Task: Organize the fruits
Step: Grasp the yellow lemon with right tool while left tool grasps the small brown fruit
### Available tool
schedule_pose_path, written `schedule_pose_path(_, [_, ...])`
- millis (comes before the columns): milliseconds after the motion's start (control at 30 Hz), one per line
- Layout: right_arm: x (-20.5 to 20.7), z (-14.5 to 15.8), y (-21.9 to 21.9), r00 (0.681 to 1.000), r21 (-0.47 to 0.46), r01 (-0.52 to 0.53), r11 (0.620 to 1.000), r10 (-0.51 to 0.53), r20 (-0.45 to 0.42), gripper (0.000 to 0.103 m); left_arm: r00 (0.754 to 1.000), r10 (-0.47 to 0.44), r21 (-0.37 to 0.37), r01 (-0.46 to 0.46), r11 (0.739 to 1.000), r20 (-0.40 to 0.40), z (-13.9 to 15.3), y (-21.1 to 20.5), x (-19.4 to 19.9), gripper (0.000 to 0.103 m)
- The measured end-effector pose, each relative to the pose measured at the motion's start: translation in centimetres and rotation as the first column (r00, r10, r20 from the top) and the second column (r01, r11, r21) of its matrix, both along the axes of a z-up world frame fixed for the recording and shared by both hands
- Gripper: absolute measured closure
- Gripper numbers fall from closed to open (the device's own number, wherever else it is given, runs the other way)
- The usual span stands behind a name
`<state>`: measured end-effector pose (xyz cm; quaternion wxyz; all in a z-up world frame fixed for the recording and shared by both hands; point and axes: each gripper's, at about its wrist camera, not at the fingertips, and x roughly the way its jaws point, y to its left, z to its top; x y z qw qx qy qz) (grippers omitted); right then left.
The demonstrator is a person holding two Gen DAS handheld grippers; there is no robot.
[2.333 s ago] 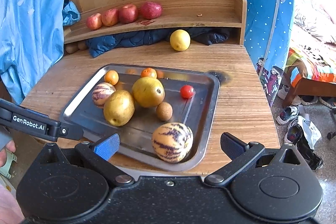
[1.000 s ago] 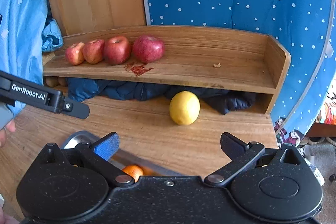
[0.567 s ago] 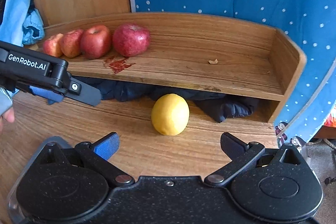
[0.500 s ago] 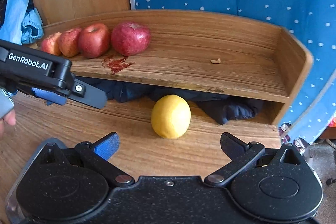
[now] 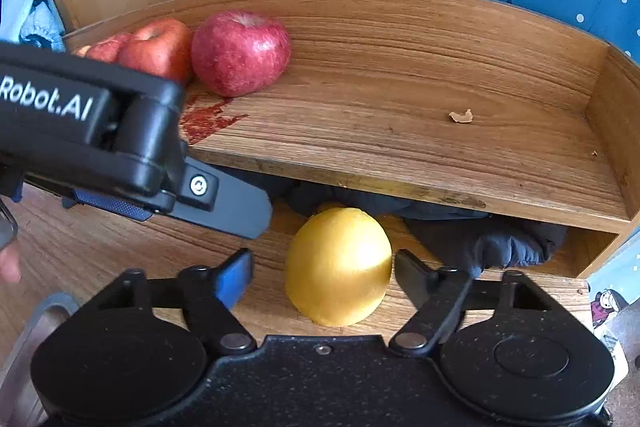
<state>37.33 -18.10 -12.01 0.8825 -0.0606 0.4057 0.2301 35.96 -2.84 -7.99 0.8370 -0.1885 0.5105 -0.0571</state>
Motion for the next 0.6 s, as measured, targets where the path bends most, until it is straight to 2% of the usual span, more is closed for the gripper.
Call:
schedule_pose_path(100, [-0.2, -0.1, -0.3, 1.000, -0.015, 0.010, 1.000, -0.010, 0.019, 0.046, 1.000, -0.008, -0.006, 0.008, 1.000, 0.002, -0.2, -0.4, 0.4, 0.001])
schedule_pose_path(300, [-1.8, 0.1, -1.8, 0.999, -0.018, 0.044, 0.999, -0.044, 0.027, 0.046, 1.000, -0.029, -0.011, 0.029, 1.000, 0.002, -0.8, -1.6, 1.1, 0.001])
schedule_pose_path(433, [-3.8, 0.6, -3.7, 0.996, -0.023, 0.087, 0.996, -0.087, 0.022, 0.046, 0.998, -0.048, 0.020, 0.047, 0.999, 0.027, -1.2, -2.7, 1.3, 0.004])
schedule_pose_path(600, [-5.9, 0.9, -5.1, 0.991, -0.039, 0.130, 0.991, -0.130, 0.009, 0.046, 0.991, -0.115, 0.094, 0.109, 0.990, 0.070, -1.7, -5.3, 1.6, 0.016])
